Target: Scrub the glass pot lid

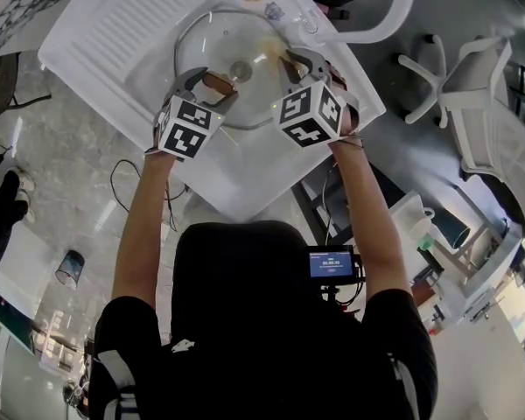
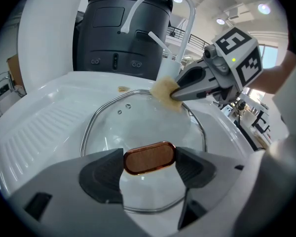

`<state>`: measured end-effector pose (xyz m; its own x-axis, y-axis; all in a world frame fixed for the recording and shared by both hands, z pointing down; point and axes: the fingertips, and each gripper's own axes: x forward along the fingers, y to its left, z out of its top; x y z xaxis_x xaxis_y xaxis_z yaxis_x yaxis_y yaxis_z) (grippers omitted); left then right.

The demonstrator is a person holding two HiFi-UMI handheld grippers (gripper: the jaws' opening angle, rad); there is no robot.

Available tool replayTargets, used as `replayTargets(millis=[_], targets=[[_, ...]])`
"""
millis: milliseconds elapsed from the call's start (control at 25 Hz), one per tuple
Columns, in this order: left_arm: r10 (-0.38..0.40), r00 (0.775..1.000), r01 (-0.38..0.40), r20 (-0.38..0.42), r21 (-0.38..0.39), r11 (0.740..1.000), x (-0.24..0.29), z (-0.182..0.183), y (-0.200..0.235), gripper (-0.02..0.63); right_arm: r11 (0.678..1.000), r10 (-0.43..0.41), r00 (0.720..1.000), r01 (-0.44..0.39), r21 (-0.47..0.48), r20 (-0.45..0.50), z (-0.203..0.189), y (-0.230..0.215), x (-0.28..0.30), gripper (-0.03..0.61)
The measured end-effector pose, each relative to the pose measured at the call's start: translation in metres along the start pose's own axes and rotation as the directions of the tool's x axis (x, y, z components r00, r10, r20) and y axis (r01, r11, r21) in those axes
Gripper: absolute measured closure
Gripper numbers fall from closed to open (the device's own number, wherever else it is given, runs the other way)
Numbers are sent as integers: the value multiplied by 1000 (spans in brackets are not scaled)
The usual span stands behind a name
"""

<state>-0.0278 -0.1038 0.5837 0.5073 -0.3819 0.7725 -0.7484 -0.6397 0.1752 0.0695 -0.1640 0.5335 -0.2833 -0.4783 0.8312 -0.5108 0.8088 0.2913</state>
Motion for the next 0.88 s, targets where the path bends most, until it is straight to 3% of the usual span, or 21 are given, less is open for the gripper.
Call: replayTargets(millis=[440,880], targets=[[-6,1000,6,1,-2,1000,1,0,1,296,997,-38,999,39,-60,22,0,4,-3,551],[-8,1000,8,11,-4,1000,1,1,0,296,997,-27,999,28,-69,20,-5,17,-5,551]])
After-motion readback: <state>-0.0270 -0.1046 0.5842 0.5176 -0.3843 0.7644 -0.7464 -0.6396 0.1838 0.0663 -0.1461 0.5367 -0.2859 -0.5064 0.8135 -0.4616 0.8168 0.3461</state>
